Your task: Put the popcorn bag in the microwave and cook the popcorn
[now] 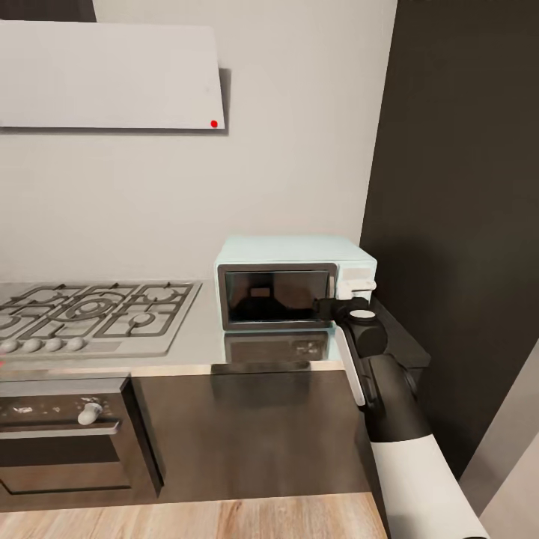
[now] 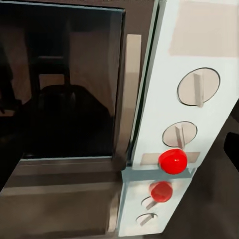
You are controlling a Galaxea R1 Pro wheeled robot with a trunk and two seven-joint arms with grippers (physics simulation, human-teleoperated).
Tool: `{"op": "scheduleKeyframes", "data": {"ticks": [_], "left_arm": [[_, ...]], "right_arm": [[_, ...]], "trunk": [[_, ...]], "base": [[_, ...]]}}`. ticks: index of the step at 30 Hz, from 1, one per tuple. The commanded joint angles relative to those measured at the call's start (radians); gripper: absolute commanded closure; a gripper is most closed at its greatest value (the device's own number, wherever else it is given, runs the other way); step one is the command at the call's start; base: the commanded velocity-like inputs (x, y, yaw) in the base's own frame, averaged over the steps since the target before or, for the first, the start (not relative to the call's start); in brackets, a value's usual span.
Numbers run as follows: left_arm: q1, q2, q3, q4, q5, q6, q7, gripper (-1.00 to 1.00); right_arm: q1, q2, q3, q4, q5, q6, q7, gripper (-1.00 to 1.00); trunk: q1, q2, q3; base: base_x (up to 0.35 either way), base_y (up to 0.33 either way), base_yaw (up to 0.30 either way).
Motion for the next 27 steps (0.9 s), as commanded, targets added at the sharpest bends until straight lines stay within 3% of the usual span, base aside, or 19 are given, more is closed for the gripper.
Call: {"op": "scheduleKeyframes", "data": {"ticks": [1, 14, 20, 27], "left_arm": [[0.000, 0.000, 0.001, -0.001, 0.004, -0.002, 0.002, -1.00], [0.000, -0.001, 0.001, -0.001, 0.004, -0.002, 0.002, -1.00], [0.000, 0.001, -0.002, -0.001, 0.003, -0.002, 0.001, -1.00], [0.000, 0.001, -0.002, -0.001, 0.003, -0.002, 0.000, -1.00]], "right_arm": [[-0.001, 0.000, 0.001, -0.001, 0.011, 0.006, 0.002, -1.00], [0.000, 0.000, -0.005, 0.005, 0.006, -0.079, 0.000, -1.00], [0.000, 0.000, -0.005, 0.091, 0.006, -0.109, -0.001, -1.00], [-0.001, 0.000, -0.005, 0.110, 0.005, -0.140, 0.002, -1.00]], "trunk": [[0.000, -0.001, -0.001], [0.000, -0.001, -0.001], [0.000, -0.001, -0.001], [0.000, -0.001, -0.001]], "base": [[0.000, 0.000, 0.000], [0.000, 0.000, 0.000], [0.018, 0.000, 0.000], [0.111, 0.000, 0.000]]}}
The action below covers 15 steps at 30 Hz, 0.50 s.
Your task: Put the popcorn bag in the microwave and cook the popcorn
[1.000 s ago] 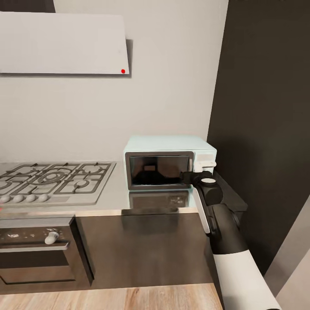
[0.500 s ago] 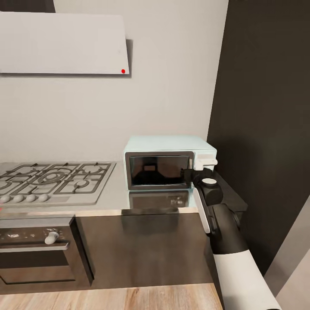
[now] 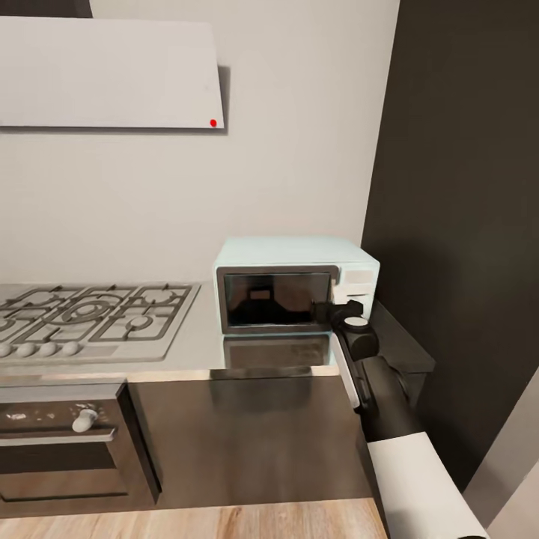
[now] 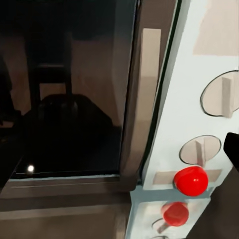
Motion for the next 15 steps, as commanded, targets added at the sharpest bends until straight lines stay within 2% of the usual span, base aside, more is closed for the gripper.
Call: {"op": "scheduleKeyframes", "data": {"ticks": [1, 15], "left_arm": [[0.000, 0.000, 0.001, -0.001, 0.004, -0.002, 0.002, -1.00], [0.000, 0.000, 0.002, -0.001, 0.004, -0.002, 0.002, -1.00]], "right_arm": [[0.000, 0.000, 0.001, -0.001, 0.009, 0.006, 0.001, -1.00], [0.005, 0.000, 0.000, 0.001, 0.010, 0.003, 0.003, -1.00]], "trunk": [[0.000, 0.000, -0.001], [0.000, 0.000, -0.001]], "base": [[0.116, 0.000, 0.000], [0.020, 0.000, 0.000]]}}
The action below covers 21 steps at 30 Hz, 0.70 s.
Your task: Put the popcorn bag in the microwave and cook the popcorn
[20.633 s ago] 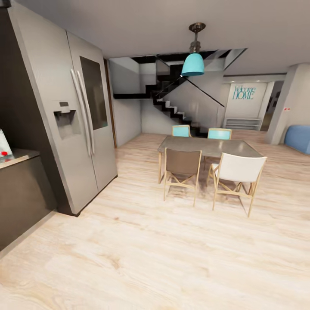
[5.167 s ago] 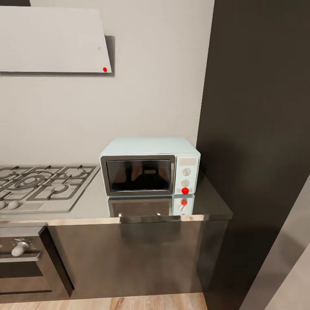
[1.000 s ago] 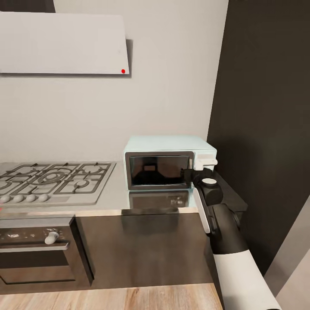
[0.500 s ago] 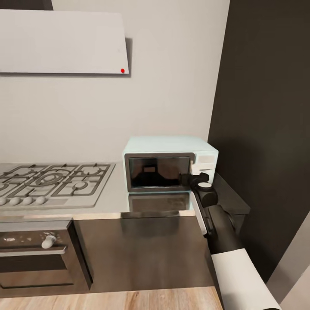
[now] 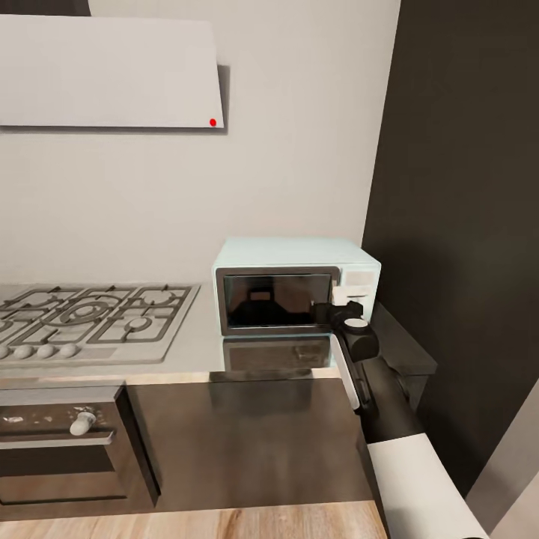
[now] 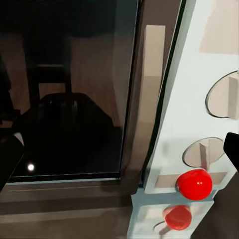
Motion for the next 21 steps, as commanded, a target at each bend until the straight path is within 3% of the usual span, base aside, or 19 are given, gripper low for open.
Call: {"op": "scheduleKeyframes", "data": {"ticks": [1, 8, 14, 21], "left_arm": [[0.000, 0.000, 0.001, -0.001, 0.004, -0.002, 0.002, -1.00], [0.000, 0.000, 0.001, -0.001, 0.004, -0.002, 0.002, -1.00], [0.001, 0.000, 0.001, -0.001, 0.004, -0.002, 0.002, -1.00], [0.000, 0.000, 0.001, -0.001, 0.004, -0.002, 0.002, -1.00]], "right_arm": [[0.006, 0.000, 0.001, 0.001, 0.008, 0.006, 0.003, -1.00], [0.010, -0.001, 0.001, 0.005, 0.003, -0.031, 0.007, -1.00], [0.034, -0.034, 0.000, 0.006, -0.008, -0.035, 0.011, -1.00], [0.038, -0.040, -0.016, 0.007, -0.020, -0.036, 0.011, -1.00]], "trunk": [[0.000, -0.001, -0.001], [0.000, -0.001, -0.001], [0.000, -0.001, -0.001], [0.000, -0.001, -0.001]], "base": [[0.000, 0.000, 0.000], [0.000, 0.000, 0.000], [0.000, 0.000, 0.000], [0.000, 0.000, 0.000]]}}
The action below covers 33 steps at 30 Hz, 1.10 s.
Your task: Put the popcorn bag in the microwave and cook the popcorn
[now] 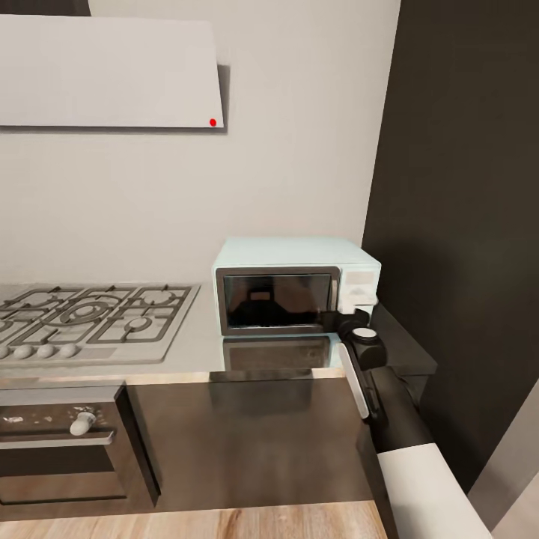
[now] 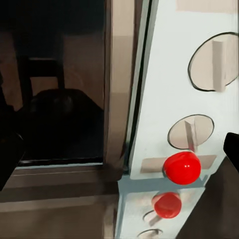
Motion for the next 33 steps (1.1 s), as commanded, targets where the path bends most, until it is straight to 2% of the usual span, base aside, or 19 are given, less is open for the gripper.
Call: {"op": "scheduleKeyframes", "data": {"ticks": [1, 10, 18, 26, 33], "left_arm": [[0.000, 0.000, 0.001, -0.001, 0.004, -0.002, 0.002, -1.00], [0.002, 0.001, 0.004, -0.001, 0.004, -0.003, 0.001, -1.00], [0.002, 0.001, 0.004, -0.001, 0.004, -0.004, 0.001, -1.00], [0.002, 0.001, 0.004, -0.001, 0.004, -0.003, 0.001, -1.00], [0.002, 0.001, 0.004, -0.001, 0.004, -0.003, 0.001, -1.00]], "right_arm": [[-0.001, 0.000, -0.002, -0.001, 0.006, 0.007, -0.001, -1.00], [-0.001, 0.013, -0.003, 0.000, 0.011, 0.007, 0.000, -1.00], [-0.002, 0.005, -0.004, 0.000, 0.005, 0.007, 0.011, -1.00], [-0.002, -0.001, -0.017, -0.001, 0.005, 0.007, 0.055, -1.00], [-0.002, -0.001, -0.020, -0.001, 0.006, 0.007, 0.057, -1.00]], "trunk": [[0.000, -0.001, -0.001], [0.000, -0.001, -0.001], [0.000, -0.001, -0.001], [0.000, -0.001, -0.001], [0.000, -0.001, -0.001]], "base": [[0.000, 0.000, 0.000], [0.000, 0.000, 0.000], [0.000, 0.000, 0.000], [0.000, 0.000, 0.000], [0.000, 0.000, 0.000]]}}
